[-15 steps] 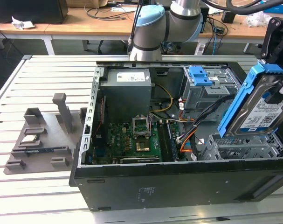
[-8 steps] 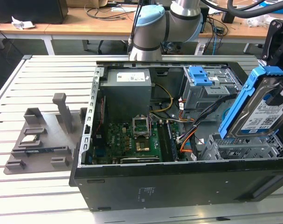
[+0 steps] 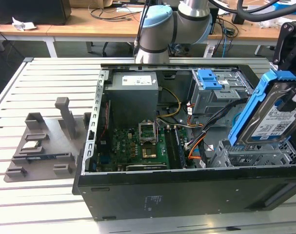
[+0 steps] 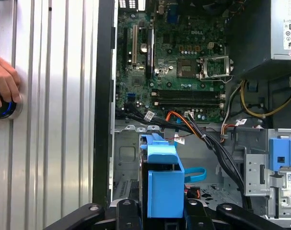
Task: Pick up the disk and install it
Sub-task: 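Insert the disk into the insertion slot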
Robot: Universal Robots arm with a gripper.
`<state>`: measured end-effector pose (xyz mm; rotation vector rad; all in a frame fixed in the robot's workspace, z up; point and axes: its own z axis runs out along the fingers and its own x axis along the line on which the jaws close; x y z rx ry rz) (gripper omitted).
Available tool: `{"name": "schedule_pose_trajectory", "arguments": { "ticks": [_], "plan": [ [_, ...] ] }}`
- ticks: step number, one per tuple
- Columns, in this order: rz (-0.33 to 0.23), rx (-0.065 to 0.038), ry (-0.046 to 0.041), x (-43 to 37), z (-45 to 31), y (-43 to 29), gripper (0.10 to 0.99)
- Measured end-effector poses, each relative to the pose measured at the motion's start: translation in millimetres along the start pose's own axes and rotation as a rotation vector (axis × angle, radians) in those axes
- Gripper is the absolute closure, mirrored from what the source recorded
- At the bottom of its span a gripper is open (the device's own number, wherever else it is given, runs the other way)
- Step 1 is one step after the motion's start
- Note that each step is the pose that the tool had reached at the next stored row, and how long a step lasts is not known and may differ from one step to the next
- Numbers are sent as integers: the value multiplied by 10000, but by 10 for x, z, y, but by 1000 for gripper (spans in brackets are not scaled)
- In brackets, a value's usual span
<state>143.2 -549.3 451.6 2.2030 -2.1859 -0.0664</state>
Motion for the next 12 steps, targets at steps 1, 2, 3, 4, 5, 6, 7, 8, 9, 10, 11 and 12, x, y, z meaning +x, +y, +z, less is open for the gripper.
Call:
{"name": "schedule_pose_trajectory", "arguments": {
  "ticks": [1, 2, 3, 4, 5, 6, 7, 8, 9, 10, 11, 12],
  "plan": [
    [0, 0, -1, 0, 6, 0, 722],
    [0, 0, -1, 0, 15, -1, 722],
    [0, 0, 0, 0, 28, -2, 722],
    [20, 0, -2, -1, 57, -3, 722],
    [66, 0, -6, -4, 66, -4, 722],
    [109, 1, -9, -7, 72, -4, 722],
    [139, 1, -10, -9, 77, -4, 722],
    [166, 1, -10, -13, 82, -4, 722],
    [202, 1, -12, -20, 92, -5, 722],
    [225, 1, -14, -24, 98, -5, 722],
    [260, 1, -16, -32, 109, -6, 722],
    [293, 1, -16, -37, 116, -7, 722]
  ]
}}
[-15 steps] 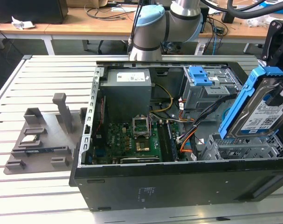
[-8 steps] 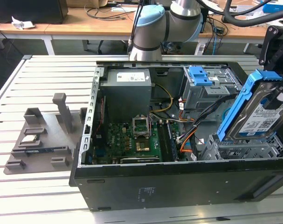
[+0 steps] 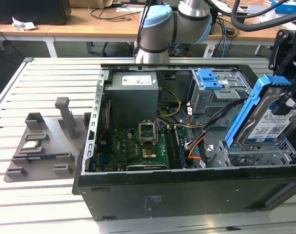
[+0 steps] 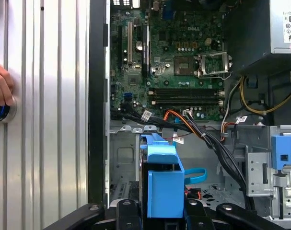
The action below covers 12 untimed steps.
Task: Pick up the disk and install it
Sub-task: 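Insert the disk into the insertion slot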
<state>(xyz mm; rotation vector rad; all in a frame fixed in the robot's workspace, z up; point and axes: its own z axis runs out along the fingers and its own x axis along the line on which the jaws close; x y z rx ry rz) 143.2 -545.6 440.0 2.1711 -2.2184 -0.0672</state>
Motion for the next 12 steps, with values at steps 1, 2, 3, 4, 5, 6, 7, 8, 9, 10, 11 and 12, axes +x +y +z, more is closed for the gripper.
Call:
{"name": "schedule_pose_trajectory", "arguments": {
  "ticks": [1, 2, 3, 4, 5, 6, 7, 8, 9, 10, 11, 12],
  "plan": [
    [23, 0, -3, -2, 6, 0, 722],
    [57, 1, -7, -4, 15, -1, 722],
    [77, 1, -8, -5, 21, -1, 722],
    [108, 0, -6, -6, 34, -2, 722],
    [115, 0, -7, -7, 44, -2, 722],
    [117, 1, -7, -7, 52, -3, 722],
    [118, 1, -9, -6, 122, -7, 722],
    [118, 1, -7, -6, 138, -8, 722],
    [118, 1, -8, -6, 154, -8, 722],
    [118, 1, -8, -5, 193, -11, 722],
    [118, 1, -8, -6, 222, -12, 722],
    [118, 0, -8, -6, 255, -14, 722]
  ]
}}
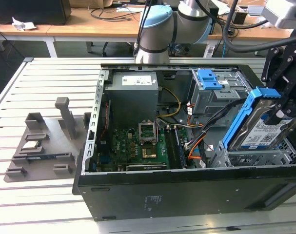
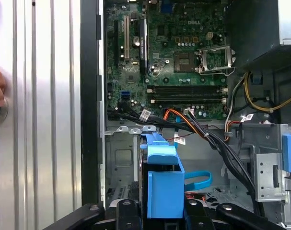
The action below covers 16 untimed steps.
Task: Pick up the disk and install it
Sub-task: 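Insert the disk into the insertion slot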
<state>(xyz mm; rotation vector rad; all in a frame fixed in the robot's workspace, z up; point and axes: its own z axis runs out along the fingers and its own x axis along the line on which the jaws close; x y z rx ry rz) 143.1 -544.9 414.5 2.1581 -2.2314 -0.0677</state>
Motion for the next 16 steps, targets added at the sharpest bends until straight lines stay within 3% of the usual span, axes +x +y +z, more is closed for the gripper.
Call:
{"name": "schedule_pose_trajectory", "arguments": {
  "ticks": [4, 10, 16],
  "plan": [
    [0, 0, 0, 1, 75, -4, 722],
    [0, 0, 1, 1, 244, -14, 722],
    [0, 0, 1, 1, 338, -19, 722]
  ]
}}
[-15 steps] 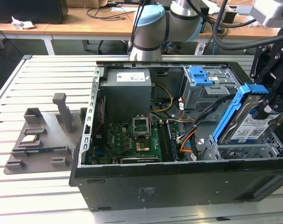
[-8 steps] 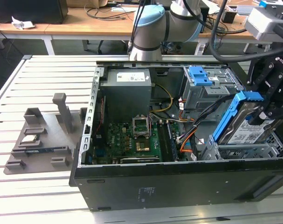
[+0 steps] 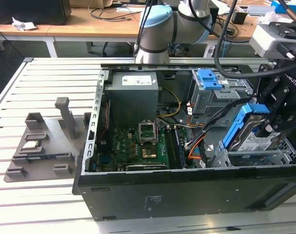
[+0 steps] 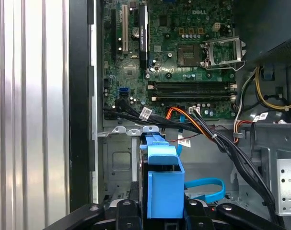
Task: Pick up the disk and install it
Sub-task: 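Insert the disk into the insertion slot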
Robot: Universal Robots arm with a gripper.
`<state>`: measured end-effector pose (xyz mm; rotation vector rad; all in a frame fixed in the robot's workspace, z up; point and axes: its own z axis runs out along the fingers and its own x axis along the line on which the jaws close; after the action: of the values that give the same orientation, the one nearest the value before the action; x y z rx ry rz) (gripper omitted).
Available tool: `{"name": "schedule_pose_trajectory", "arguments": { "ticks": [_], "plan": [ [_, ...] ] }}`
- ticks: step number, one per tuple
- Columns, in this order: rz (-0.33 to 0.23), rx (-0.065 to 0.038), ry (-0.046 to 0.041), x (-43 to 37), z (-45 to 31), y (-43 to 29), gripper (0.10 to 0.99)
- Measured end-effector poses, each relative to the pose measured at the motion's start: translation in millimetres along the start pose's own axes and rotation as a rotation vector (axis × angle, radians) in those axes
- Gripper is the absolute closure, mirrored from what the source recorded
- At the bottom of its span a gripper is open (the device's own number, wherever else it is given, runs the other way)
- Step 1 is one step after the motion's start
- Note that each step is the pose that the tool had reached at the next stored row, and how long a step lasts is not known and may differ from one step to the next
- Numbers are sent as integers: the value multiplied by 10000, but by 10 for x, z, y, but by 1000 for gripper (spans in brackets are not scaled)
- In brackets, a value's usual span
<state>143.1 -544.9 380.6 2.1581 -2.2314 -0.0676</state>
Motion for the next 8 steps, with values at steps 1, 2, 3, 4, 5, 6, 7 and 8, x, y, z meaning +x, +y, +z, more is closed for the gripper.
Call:
{"name": "schedule_pose_trajectory", "arguments": {
  "ticks": [1, 2, 3, 4, 5, 6, 7, 8],
  "plan": [
    [0, 0, 2, 0, 2, 0, 722],
    [0, 0, 0, 0, 3, 0, 722],
    [0, 0, 0, 0, 3, 0, 722],
    [0, 0, 0, 0, 3, 0, 722],
    [0, 0, 0, 0, 4, 0, 722],
    [-1, 1, -5, 0, 5, -1, 722],
    [-1, 0, -2, 0, 5, -1, 710],
    [0, -1, -3, 0, 6, 0, 588]
  ]
}}
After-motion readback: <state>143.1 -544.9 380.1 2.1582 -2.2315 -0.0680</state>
